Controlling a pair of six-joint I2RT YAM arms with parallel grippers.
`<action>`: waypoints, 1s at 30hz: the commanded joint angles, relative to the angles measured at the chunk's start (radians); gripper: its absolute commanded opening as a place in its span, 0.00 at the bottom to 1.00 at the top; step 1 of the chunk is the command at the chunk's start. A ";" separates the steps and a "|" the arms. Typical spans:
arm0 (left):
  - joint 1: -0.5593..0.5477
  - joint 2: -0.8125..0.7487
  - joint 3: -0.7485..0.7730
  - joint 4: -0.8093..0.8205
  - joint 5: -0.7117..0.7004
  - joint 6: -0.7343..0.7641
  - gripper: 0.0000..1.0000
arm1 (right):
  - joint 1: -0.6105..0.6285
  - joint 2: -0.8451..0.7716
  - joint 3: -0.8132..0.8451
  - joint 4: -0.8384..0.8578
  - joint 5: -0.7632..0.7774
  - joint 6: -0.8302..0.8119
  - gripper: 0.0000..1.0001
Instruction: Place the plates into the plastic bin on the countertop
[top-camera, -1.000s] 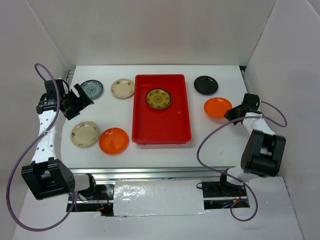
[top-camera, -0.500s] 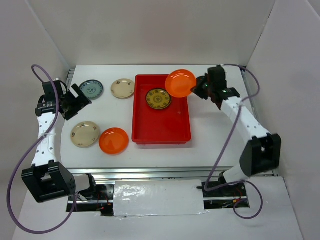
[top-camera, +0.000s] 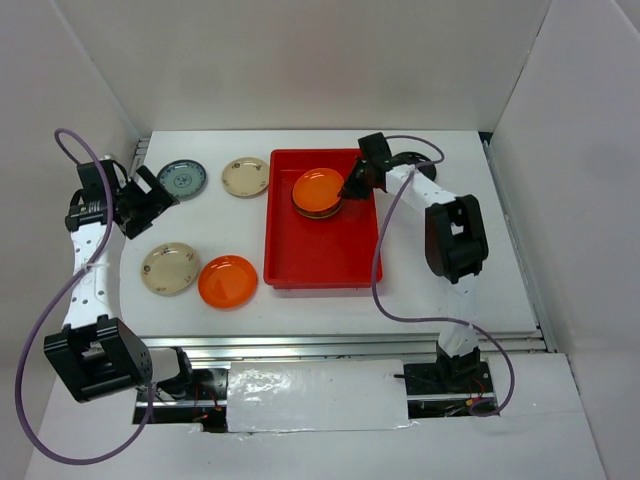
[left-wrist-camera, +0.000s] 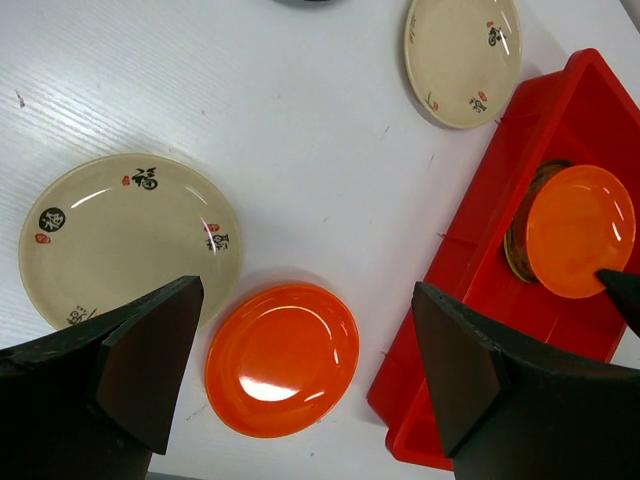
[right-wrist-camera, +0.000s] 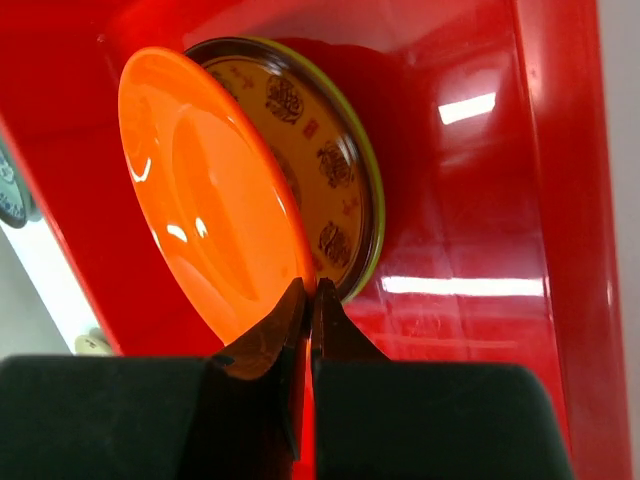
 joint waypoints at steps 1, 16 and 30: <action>0.010 0.012 0.009 0.050 0.045 0.010 0.99 | -0.008 0.021 0.094 0.024 -0.040 0.009 0.01; 0.082 0.355 0.073 0.258 0.076 -0.231 0.99 | 0.085 -0.289 0.008 -0.041 0.075 -0.095 1.00; 0.112 0.826 0.266 0.564 0.108 -0.321 0.99 | 0.116 -0.789 -0.585 0.323 -0.514 -0.130 1.00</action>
